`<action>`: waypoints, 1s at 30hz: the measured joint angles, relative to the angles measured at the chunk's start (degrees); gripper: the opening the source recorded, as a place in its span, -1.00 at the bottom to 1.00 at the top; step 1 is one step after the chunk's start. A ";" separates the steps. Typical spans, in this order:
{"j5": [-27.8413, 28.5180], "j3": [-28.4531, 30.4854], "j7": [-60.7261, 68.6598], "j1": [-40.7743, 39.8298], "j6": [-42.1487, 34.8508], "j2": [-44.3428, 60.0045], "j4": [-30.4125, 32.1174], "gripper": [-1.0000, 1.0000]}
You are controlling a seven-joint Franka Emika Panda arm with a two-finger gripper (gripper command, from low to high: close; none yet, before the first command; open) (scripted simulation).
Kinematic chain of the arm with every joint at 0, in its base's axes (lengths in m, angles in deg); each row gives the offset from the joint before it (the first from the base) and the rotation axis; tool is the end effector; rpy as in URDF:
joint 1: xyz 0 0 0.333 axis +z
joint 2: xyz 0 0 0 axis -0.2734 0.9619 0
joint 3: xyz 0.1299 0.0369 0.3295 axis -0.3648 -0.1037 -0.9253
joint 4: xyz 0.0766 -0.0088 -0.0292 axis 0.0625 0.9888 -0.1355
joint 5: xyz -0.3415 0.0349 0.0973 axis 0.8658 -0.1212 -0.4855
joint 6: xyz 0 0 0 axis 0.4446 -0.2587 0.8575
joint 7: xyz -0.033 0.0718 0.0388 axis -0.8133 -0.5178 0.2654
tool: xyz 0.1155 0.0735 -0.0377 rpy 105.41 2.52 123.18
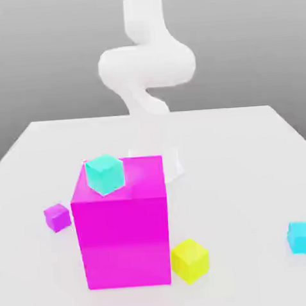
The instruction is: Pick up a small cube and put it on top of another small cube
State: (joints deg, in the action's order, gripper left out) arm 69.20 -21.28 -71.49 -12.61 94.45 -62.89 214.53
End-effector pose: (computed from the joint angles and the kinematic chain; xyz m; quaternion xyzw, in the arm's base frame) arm 0.3405 0.0228 0.6780 -0.8825 0.3069 -0.3277 0.1401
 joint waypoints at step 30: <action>10.50 -6.64 29.81 30.22 30.36 62.90 9.56 0.00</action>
State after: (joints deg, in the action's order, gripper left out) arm 79.71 -27.93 -41.68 17.61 124.81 0.01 224.09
